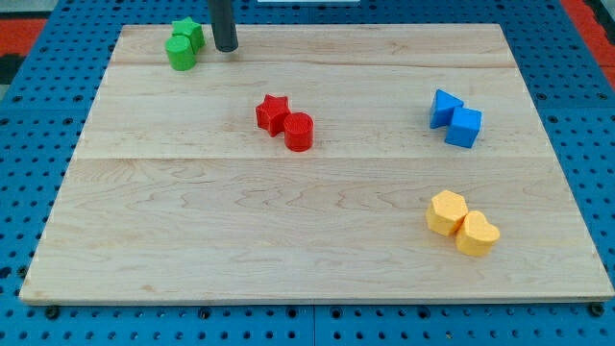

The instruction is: Move your arm to the bottom left side of the red blocks

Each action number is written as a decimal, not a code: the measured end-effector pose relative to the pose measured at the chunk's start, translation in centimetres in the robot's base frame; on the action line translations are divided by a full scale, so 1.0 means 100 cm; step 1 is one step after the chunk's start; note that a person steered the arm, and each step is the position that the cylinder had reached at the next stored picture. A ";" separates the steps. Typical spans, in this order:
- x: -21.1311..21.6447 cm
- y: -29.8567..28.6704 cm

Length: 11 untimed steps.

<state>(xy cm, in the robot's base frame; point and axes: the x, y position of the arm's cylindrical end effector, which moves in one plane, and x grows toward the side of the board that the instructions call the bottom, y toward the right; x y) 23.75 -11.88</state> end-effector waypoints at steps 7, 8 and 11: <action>0.208 -0.036; 0.225 -0.050; 0.225 -0.054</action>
